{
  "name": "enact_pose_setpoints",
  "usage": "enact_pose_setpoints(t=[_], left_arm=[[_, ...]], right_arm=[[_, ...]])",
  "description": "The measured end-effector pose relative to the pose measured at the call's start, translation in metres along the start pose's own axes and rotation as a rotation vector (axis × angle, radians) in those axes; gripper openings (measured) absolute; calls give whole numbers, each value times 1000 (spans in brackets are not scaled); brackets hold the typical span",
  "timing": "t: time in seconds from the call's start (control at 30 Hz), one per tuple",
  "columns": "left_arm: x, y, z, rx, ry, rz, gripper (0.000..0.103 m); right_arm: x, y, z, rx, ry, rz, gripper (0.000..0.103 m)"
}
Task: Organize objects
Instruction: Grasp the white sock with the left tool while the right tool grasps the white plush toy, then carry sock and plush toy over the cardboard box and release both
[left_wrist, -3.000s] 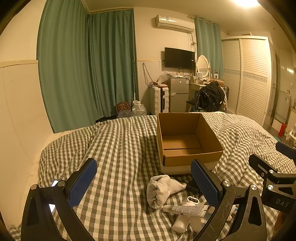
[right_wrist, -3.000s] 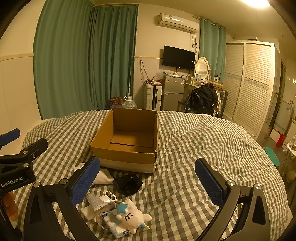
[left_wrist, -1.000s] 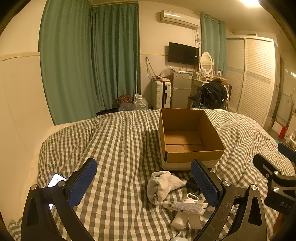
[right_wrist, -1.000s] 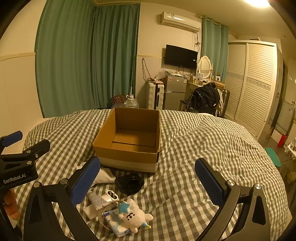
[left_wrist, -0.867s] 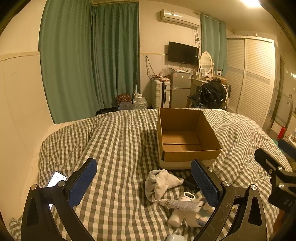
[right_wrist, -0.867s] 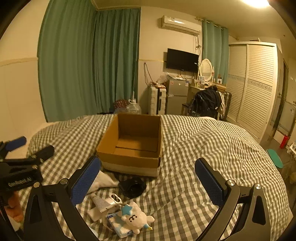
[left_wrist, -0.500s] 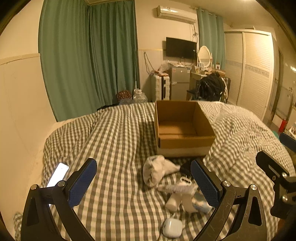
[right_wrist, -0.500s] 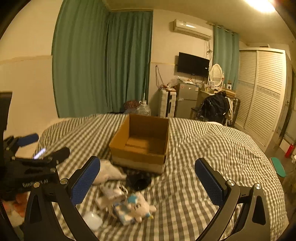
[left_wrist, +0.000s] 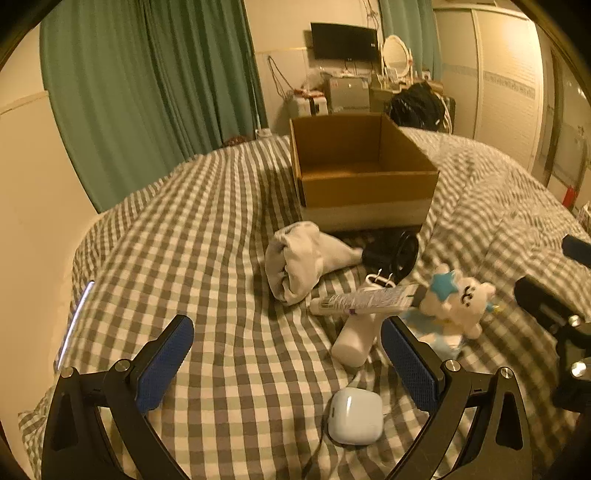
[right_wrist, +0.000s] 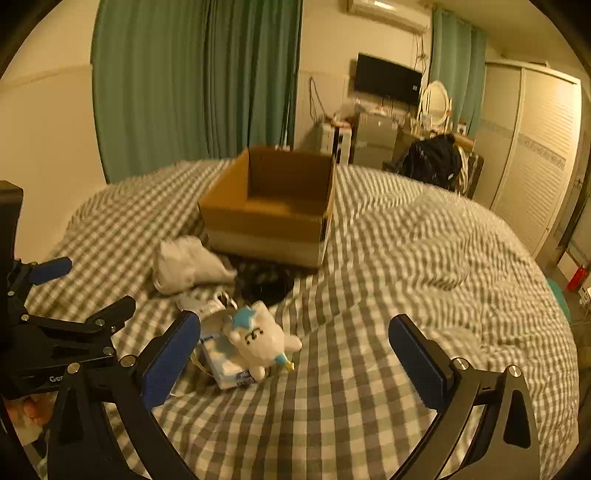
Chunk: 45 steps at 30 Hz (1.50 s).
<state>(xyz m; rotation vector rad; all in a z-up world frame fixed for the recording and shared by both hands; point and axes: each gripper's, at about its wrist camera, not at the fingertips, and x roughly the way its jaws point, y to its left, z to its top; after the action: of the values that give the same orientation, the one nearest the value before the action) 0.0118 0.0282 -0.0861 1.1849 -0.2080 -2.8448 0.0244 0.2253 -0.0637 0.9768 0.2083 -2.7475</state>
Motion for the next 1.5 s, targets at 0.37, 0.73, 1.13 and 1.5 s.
enact_pose_setpoints(t=[0.37,0.73,1.13,1.5], left_arm=[[62,24,34,17,26,-12,103],[125,-5,43,116,90,-125,102],[113,6,38,39,92,-129,41],[58,20,34,8,52,-129,37]], right_arm=[[98,15,-6,-53,265,41,91],[111,16,-10,-35,289,83,62],[100,13,-8,-6,233,100,52],[55,15,7,-21,109,84,52]])
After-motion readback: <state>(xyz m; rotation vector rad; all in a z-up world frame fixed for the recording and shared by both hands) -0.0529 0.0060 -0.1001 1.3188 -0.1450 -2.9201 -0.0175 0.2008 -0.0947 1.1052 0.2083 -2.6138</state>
